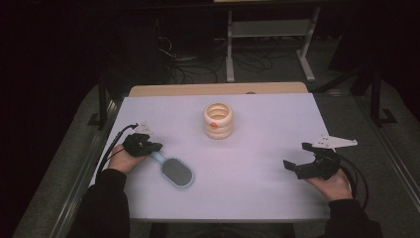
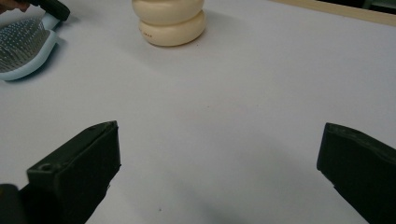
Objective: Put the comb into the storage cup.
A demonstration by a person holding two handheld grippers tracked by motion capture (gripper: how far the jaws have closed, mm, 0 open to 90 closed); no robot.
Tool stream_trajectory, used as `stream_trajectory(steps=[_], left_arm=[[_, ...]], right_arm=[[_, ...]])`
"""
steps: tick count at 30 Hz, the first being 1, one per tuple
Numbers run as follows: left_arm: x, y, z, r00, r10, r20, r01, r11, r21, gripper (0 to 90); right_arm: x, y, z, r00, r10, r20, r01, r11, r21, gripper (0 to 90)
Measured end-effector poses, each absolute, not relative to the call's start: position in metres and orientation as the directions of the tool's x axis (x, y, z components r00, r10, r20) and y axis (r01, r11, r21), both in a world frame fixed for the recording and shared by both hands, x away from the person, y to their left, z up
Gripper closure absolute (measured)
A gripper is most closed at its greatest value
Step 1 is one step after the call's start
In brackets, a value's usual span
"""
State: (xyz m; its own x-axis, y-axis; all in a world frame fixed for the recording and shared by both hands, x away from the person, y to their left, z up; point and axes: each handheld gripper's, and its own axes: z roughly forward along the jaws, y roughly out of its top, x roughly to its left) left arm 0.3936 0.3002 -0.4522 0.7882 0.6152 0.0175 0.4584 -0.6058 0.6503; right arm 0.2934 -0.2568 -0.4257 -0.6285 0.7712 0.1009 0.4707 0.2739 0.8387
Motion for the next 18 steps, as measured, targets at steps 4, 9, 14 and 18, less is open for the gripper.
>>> stream_trajectory(steps=[4, 9, 14, 18], left_arm=[[0.391, 0.302, -0.453, 0.786, 0.618, 0.004, 0.464, -0.595, 0.657, 89.9], [0.389, 0.302, -0.452, 0.791, 0.612, 0.008, 0.459, -0.602, 0.653, 89.9], [0.385, 0.301, -0.452, 0.793, 0.609, 0.021, 0.455, -0.614, 0.645, 90.0], [0.382, 0.303, -0.453, 0.79, 0.613, 0.017, 0.461, -0.612, 0.643, 90.0]], right_arm=[[0.293, -0.257, -0.426, -0.629, 0.771, 0.103, 0.471, 0.272, 0.839, 0.0], [0.293, -0.257, -0.425, -0.629, 0.771, 0.103, 0.469, 0.27, 0.841, 0.0], [0.292, -0.257, -0.425, -0.631, 0.768, 0.104, 0.468, 0.271, 0.841, 0.0], [0.292, -0.257, -0.425, -0.633, 0.767, 0.103, 0.464, 0.27, 0.843, 0.0]])
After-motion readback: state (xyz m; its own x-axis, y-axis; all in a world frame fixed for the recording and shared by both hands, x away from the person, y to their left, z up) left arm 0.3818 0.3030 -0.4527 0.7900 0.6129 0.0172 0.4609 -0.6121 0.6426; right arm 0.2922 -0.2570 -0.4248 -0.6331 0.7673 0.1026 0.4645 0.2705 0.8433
